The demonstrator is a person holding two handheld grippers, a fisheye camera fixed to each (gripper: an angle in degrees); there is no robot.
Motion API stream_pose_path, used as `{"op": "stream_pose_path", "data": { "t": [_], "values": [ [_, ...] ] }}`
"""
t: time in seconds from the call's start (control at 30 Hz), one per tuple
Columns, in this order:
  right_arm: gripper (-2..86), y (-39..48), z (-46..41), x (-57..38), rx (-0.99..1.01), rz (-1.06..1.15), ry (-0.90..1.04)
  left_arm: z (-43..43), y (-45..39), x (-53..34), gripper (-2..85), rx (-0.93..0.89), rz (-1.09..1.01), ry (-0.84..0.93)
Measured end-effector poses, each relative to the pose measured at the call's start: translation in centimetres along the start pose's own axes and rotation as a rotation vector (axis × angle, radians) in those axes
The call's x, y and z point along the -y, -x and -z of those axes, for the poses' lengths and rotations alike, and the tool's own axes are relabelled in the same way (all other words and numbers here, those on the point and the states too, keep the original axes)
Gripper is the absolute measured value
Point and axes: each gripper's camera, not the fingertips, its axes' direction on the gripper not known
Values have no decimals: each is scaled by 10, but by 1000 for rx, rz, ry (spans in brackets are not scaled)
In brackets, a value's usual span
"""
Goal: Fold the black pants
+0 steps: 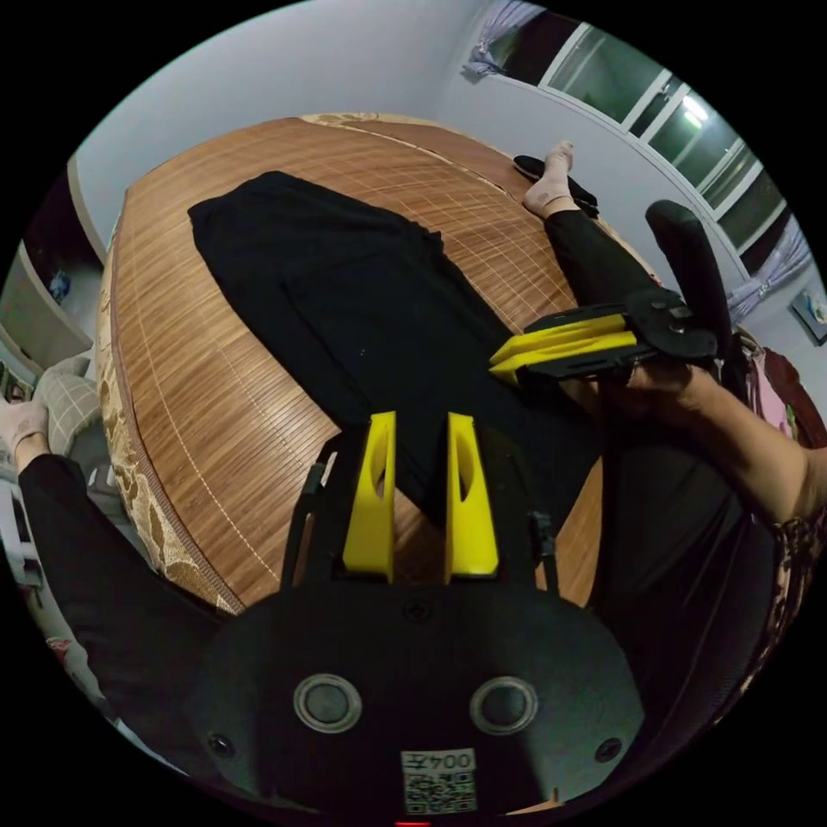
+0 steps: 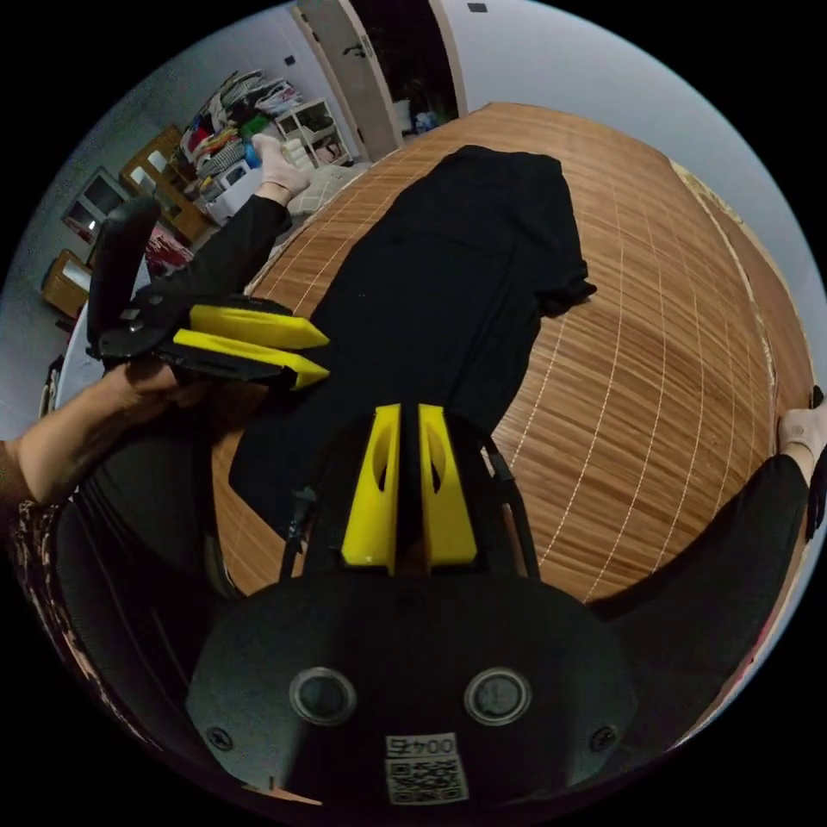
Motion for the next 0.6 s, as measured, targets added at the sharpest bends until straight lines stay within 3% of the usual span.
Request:
{"op": "stream_pose_path", "data": {
  "t": [0.13, 0.33, 0.5, 0.6],
  "values": [
    [62, -29, 11, -10, 124, -47, -18, 2, 15, 10, 95, 12, -17, -10],
    [89, -73, 46, -34, 216, -110, -220, 31, 77, 36, 131, -102, 93, -109],
    [111, -134, 59, -52, 376, -282, -360, 53, 211, 93, 147, -300, 359, -269],
    [112, -172, 58, -64, 519, -393, -403, 47, 283, 132, 144, -329, 480, -287]
  ]
}}
